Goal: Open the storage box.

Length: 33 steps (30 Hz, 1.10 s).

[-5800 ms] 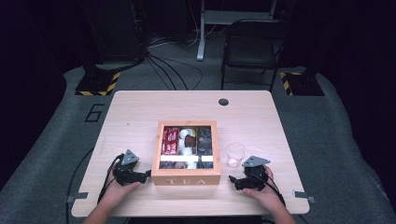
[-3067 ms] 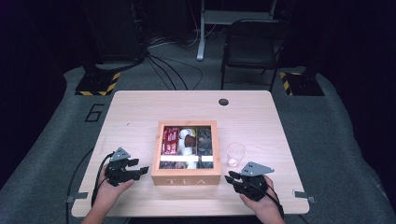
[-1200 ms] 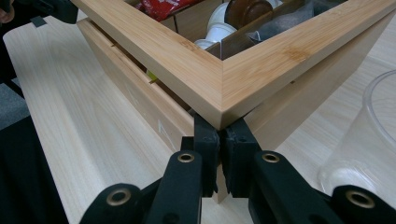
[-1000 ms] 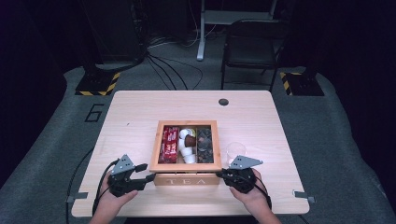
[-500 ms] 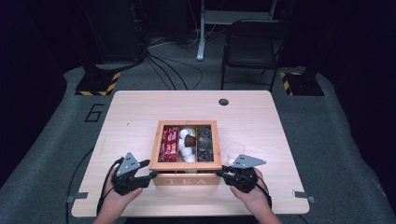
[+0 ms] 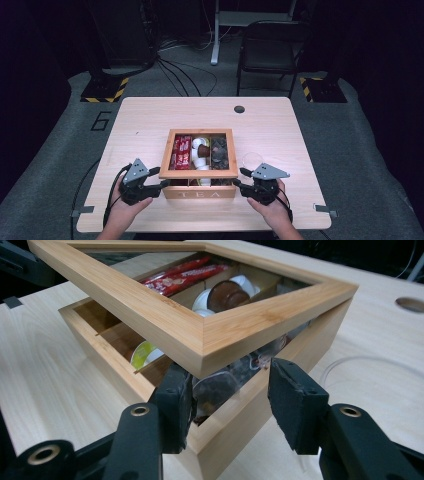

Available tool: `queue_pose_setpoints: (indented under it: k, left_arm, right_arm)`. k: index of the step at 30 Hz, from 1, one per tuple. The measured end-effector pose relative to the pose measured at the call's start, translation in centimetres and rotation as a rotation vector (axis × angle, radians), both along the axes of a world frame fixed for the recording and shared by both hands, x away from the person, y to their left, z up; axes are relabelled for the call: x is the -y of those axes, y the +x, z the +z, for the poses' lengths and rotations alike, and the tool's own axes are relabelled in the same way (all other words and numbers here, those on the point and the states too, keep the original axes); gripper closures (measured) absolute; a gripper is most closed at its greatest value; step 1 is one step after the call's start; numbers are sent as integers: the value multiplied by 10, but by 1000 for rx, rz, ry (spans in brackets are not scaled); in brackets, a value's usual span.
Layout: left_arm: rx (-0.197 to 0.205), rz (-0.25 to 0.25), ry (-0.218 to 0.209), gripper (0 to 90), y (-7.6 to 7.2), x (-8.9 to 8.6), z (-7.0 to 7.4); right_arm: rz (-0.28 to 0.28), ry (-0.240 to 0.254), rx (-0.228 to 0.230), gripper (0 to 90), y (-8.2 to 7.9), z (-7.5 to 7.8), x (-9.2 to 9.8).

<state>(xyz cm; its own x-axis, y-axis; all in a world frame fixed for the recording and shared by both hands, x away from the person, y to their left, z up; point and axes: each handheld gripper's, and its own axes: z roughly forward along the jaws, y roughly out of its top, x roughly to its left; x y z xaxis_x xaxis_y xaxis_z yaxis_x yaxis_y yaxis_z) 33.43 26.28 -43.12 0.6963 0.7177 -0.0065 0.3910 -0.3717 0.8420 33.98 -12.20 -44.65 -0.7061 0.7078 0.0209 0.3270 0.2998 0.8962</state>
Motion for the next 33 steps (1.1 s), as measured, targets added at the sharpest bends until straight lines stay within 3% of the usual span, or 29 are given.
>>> queue_pose_setpoints:
  k: [2, 8, 14, 18, 28, 33]
  left_arm:
    - [-1, 5, -12, 428, 1, 0, 4]
    - [14, 8, -25, 428, 5, -1, 15]
    - [19, 17, 4, 395, 13, 4, 26]
    - [64, 38, 42, 378, 17, 9, 33]
    - [68, 32, -43, 387, 24, 4, 48]
    - [49, 32, -67, 386, 30, 2, 54]
  right_arm:
    - [3, -17, 29, 503, 0, 5, -1]
    - [13, -13, 60, 501, 2, 17, -4]
    - [-3, 13, 69, 473, 4, 25, -10]
    - [-13, 54, 52, 501, 9, 31, -8]
    - [-21, 4, 80, 503, 19, 54, -13]
    - [-22, 21, 69, 503, 24, 60, -13]
